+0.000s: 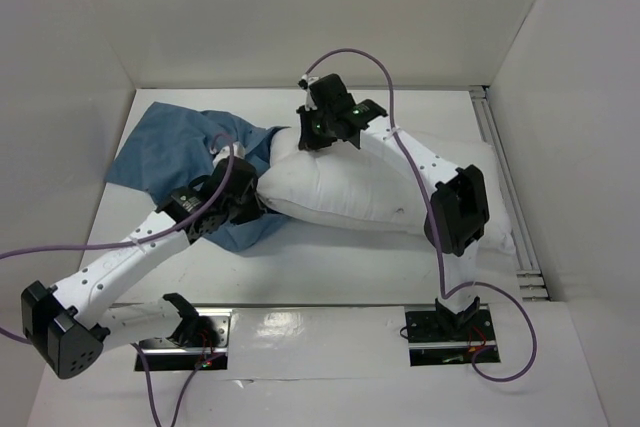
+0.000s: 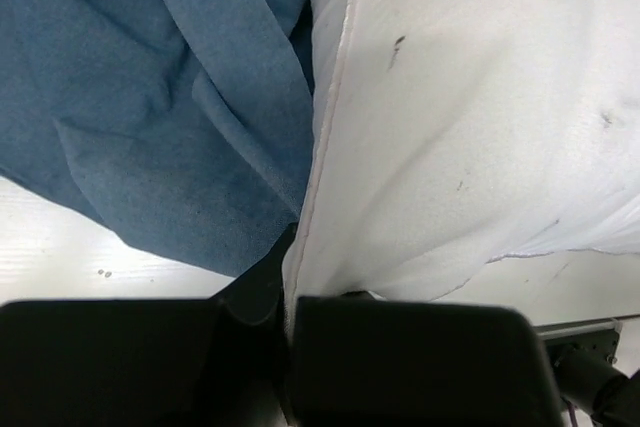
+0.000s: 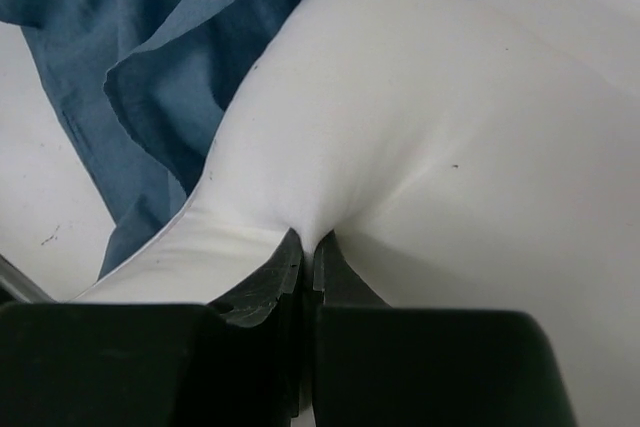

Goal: Put the pillow into the pillowcase

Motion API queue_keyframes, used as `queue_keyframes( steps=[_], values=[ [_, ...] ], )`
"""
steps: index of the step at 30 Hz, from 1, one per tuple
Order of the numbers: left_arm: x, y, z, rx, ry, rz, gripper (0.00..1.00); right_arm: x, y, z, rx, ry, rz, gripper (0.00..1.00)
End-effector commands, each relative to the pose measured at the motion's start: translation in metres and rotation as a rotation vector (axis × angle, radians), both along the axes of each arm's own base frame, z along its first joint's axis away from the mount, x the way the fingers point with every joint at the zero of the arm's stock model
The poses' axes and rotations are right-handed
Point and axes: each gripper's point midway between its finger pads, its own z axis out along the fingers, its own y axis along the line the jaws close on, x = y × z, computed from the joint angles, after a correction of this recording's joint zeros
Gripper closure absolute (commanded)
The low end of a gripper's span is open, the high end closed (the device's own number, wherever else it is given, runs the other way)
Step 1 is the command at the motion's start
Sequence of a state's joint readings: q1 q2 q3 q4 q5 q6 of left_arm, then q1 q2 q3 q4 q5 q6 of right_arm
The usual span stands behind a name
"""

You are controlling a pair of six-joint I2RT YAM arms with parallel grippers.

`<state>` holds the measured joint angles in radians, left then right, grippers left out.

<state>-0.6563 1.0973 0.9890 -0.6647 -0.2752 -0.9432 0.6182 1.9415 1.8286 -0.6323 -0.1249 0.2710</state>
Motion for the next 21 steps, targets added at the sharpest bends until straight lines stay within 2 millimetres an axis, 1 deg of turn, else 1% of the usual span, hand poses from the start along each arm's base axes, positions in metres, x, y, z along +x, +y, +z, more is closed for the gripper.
queue_keyframes(
  steps=[1,2,3,4,6,7,9,10,11,12,13,14,15,16,17,18,19,20,21],
  values=[
    [-0.006,0.012,0.029,-0.008,-0.025,-0.017,1.0,0.016,-0.015,-0.02,-0.146,-0.057,-0.081,1.0],
    [-0.009,0.01,0.032,-0.025,-0.026,-0.03,1.0,0.014,-0.018,-0.026,-0.164,-0.049,-0.088,1.0],
    [-0.009,0.012,0.03,-0.018,-0.018,-0.033,1.0,0.011,-0.019,-0.033,-0.184,-0.044,-0.089,1.0],
    [-0.01,0.014,0.033,-0.023,-0.025,-0.038,1.0,0.009,-0.024,-0.043,-0.202,-0.023,-0.12,1.0],
    [-0.014,0.014,0.028,-0.034,-0.007,-0.048,1.0,0.008,-0.026,-0.043,-0.2,-0.026,-0.133,1.0],
    [-0.016,0.016,0.019,-0.015,0.01,-0.055,1.0,0.003,-0.025,-0.038,-0.173,-0.022,-0.127,1.0],
    [-0.021,0.017,0.008,-0.007,0.038,-0.062,1.0,-0.002,-0.019,-0.029,-0.13,-0.023,-0.096,1.0],
    [-0.025,0.019,-0.004,0.001,0.067,-0.051,1.0,-0.012,-0.012,-0.024,-0.099,-0.009,-0.066,0.9],
    [-0.025,0.019,-0.008,-0.004,0.074,-0.042,1.0,-0.019,-0.005,-0.018,-0.082,-0.012,-0.043,0.75],
    [-0.028,0.019,-0.012,-0.003,0.088,-0.048,1.0,-0.02,-0.006,-0.011,-0.073,-0.023,-0.044,0.57],
    [-0.031,0.021,-0.02,0.008,0.106,-0.047,1.0,-0.028,0.0,0.004,-0.052,-0.048,-0.025,0.42],
    [-0.03,0.02,-0.016,-0.004,0.087,-0.048,1.0,-0.035,0.006,0.011,-0.052,-0.069,-0.014,0.32],
    [-0.031,0.022,-0.021,-0.003,0.102,-0.044,1.0,-0.041,0.008,0.015,-0.056,-0.073,-0.007,0.17],
    [-0.033,0.023,-0.022,-0.004,0.101,-0.044,1.0,-0.047,0.011,0.022,-0.057,-0.085,0.014,0.12],
    [-0.034,0.024,-0.026,0.002,0.11,-0.044,1.0,-0.055,0.02,0.028,-0.057,-0.095,0.045,0.07],
    [-0.035,0.024,-0.024,-0.004,0.101,-0.044,1.0,-0.064,0.021,0.028,-0.072,-0.079,0.061,0.01],
    [-0.035,0.024,-0.024,-0.004,0.101,-0.044,1.0,-0.069,0.026,0.016,-0.104,-0.06,0.088,0.01],
    [-0.035,0.025,-0.024,0.002,0.099,-0.051,1.0,-0.08,0.034,0.009,-0.132,-0.052,0.12,0.01],
    [-0.036,0.023,-0.024,-0.004,0.103,-0.057,1.0,-0.09,0.037,-0.002,-0.162,-0.023,0.141,0.01]
  ],
)
